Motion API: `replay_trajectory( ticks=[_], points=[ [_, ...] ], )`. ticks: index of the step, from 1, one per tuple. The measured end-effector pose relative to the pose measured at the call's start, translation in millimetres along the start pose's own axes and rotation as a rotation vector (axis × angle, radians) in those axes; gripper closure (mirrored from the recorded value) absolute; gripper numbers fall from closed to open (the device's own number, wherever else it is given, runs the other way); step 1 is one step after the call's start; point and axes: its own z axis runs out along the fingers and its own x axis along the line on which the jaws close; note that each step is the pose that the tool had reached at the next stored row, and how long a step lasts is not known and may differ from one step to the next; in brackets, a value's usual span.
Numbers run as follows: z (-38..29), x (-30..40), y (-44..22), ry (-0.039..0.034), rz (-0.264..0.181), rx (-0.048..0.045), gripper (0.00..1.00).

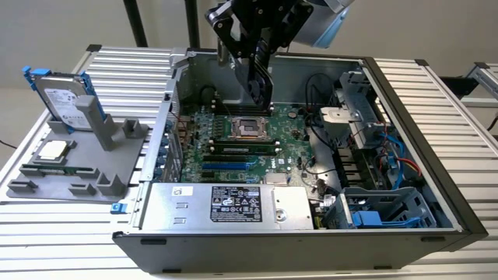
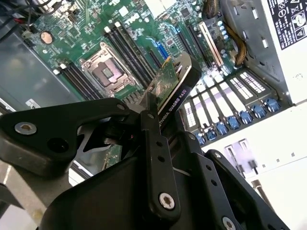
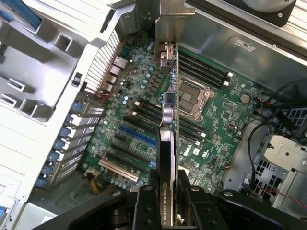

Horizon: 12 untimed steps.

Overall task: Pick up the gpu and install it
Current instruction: 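Insert the gpu into the slot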

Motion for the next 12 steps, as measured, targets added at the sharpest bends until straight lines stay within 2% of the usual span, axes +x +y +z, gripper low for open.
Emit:
replay_trajectory(
  ticks=[12],
  points=[
    [-0.4, 0.0, 0.0, 0.0038, -0.059, -0.0014, 1.00]
  ],
)
